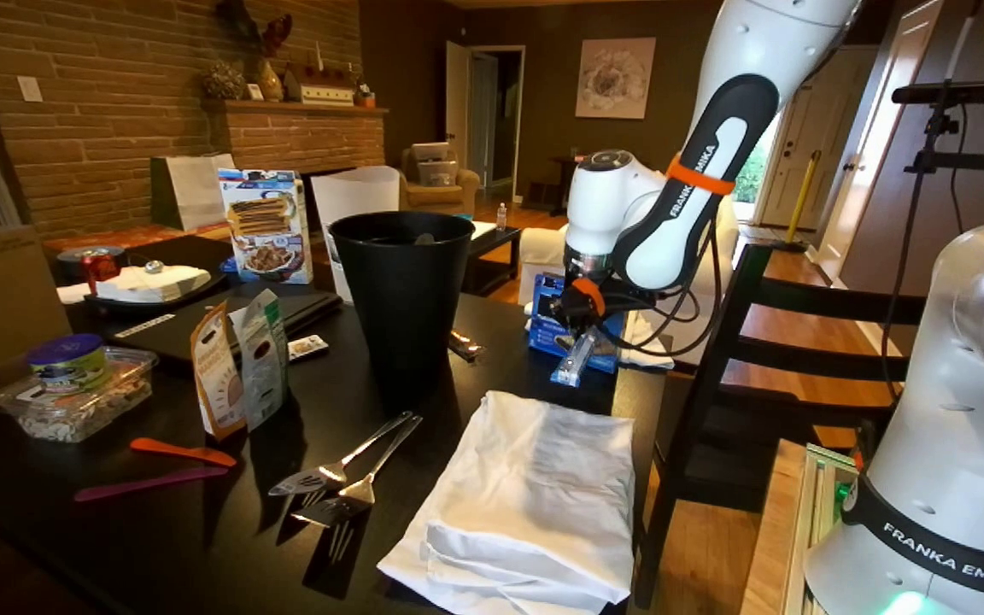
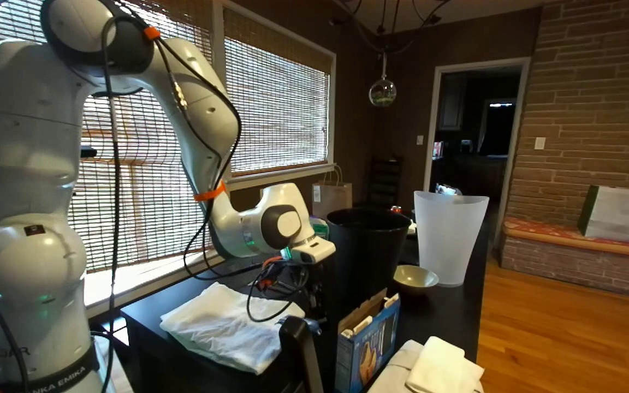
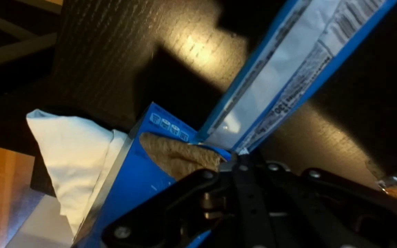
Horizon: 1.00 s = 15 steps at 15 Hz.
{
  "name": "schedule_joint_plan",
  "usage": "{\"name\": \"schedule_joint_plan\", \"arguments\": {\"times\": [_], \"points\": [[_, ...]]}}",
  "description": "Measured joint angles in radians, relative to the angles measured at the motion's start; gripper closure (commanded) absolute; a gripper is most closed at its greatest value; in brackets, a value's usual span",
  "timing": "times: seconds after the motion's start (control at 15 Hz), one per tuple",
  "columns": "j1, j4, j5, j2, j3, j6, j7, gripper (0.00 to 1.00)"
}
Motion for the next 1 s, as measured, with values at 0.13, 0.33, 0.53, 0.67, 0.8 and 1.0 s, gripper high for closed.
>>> {"name": "schedule_joint_plan", "arguments": {"times": [0.13, 0.33, 0.53, 0.67, 0.8, 1.0], "points": [[-0.013, 0.006, 0.015, -0.078, 0.030, -0.063, -0.049, 1.00], [-0.087, 0.034, 0.015, -0.178, 0.131, -0.149, -0.089, 1.00], [-0.162, 0.080, -0.034, -0.253, 0.224, -0.203, -0.097, 1.00], [-0.212, 0.113, -0.109, -0.286, 0.275, -0.212, -0.087, 1.00], [-0.250, 0.143, -0.222, -0.305, 0.305, -0.212, -0.055, 1.00], [-0.289, 0.180, -0.458, -0.311, 0.320, -0.212, 0.037, 1.00]]}}
